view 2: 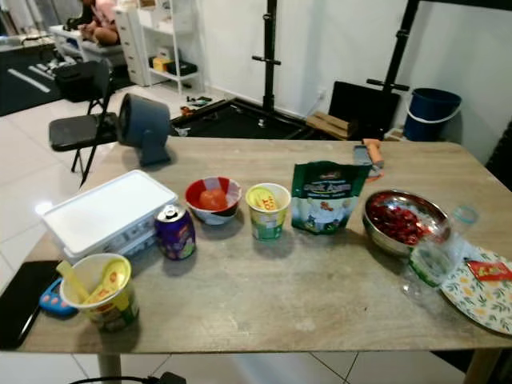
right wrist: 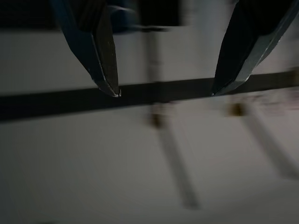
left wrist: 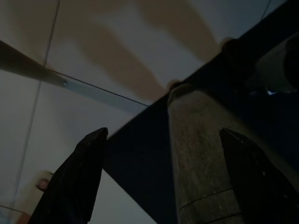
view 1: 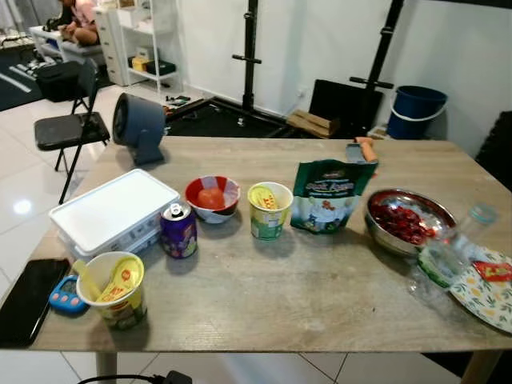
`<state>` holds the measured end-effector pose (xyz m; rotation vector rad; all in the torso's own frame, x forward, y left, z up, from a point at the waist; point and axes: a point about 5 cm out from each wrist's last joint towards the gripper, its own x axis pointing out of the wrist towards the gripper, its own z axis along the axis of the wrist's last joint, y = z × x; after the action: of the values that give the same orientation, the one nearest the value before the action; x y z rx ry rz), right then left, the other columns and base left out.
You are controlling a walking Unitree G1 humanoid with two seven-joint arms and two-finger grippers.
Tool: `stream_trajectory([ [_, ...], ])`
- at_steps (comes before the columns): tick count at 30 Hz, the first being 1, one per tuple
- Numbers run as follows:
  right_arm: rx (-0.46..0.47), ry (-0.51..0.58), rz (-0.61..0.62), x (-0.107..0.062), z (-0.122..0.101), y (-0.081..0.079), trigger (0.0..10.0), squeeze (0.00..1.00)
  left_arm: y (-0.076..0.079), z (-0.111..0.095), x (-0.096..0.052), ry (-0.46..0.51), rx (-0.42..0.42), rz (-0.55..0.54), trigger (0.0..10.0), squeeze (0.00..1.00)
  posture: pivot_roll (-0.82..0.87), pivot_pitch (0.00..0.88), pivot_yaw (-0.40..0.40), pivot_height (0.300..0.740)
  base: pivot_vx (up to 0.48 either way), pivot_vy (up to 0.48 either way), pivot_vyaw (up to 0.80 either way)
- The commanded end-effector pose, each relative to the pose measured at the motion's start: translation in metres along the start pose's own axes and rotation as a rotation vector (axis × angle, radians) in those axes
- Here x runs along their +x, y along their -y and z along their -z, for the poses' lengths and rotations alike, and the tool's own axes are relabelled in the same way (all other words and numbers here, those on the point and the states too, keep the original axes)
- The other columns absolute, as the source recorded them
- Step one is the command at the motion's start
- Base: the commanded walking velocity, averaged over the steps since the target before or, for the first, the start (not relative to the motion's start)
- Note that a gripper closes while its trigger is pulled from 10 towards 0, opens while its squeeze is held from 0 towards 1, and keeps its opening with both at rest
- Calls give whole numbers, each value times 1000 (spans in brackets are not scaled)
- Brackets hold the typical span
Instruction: Restocking fridge
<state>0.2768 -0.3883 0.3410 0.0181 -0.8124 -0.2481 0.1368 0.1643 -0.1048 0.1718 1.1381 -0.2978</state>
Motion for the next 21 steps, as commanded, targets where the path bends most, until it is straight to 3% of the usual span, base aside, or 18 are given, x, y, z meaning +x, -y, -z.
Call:
stream_trajectory([
  [1, 68, -9, -149, 1, 3, -23, 10000, 0, 5, 4, 0, -18, 5, 14, 10000, 0, -98, 0, -32, 740, 0, 0, 0],
  [3, 113, -10, -370, 0, 3, -63, 10000, 0, 5, 4, 0, -18, 4, 14, 10000, 0, -98, 0, -32, 740, 0, 0, 0],
  [4, 113, -10, -370, 0, 3, -63, 10000, 0, 5, 4, 0, -18, 4, 14, 10000, 0, -98, 0, -32, 740, 0, 0, 0],
  [6, 186, -37, -653, -13, 6, -110, 10000, 0, 5, 4, 0, -18, 2, 13, 10000, 0, -98, 0, -32, 740, 0, 0, 0],
  [8, 239, -68, -880, -29, 8, -145, 10000, 0, 5, 5, 0, -19, 1, 11, 10000, 0, -83, 0, -42, 740, 0, 0, 0],
  [9, 239, -68, -880, -29, 8, -145, 10000, 0, 5, 5, 0, -19, 1, 11, 10000, 0, -83, 0, -42, 740, 0, 0, 0],
  [12, 280, -140, -1119, -53, 17, -185, 10000, 94, 4, 5, 0, -19, -5, 8, 10000, 0, -76, 0, -48, 740, 0, 0, 0],
  [13, 280, -140, -1119, -53, 17, -185, 10000, 94, 4, 5, 0, -19, -5, 8, 10000, 0, -76, 0, -48, 740, 0, 0, 0],
  [14, 278, -183, -1195, -64, 24, -199, 10000, 325, 4, 6, 0, -19, -7, 7, 10000, 0, -70, 0, -53, 740, 0, 0, 0],
  [15, 272, -210, -1239, -71, 28, -207, 10000, 325, 4, 6, 0, -19, -9, 6, 10000, 0, -70, 0, -53, 740, 0, 0, 0],
  [16, 258, -255, -1290, -82, 38, -217, 10000, 835, 5, 6, 0, -20, -11, 6, 10000, 0, -70, 0, -53, 740, 0, 0, 0],
  [17, 258, -255, -1290, -82, 38, -217, 10000, 835, 5, 6, 0, -20, -11, 6, 10000, 0, -70, 0, -53, 740, 0, 0, 0],
  [19, 202, -369, -1357, -102, 61, -234, 10000, 1000, 5, 8, 0, -22, -15, 5, 10000, 0, -64, 0, -57, 740, 0, 0, 0],
  [20, 138, -458, -1399, -117, 78, -244, 10000, 1000, 5, 8, 0, -23, -18, 5, 10000, 0, -64, 0, -57, 740, 0, 0, 0],
  [21, 138, -458, -1399, -117, 78, -244, 10000, 1000, 5, 8, 0, -23, -18, 5, 10000, 0, -64, 0, -57, 740, 0, 0, 0],
])
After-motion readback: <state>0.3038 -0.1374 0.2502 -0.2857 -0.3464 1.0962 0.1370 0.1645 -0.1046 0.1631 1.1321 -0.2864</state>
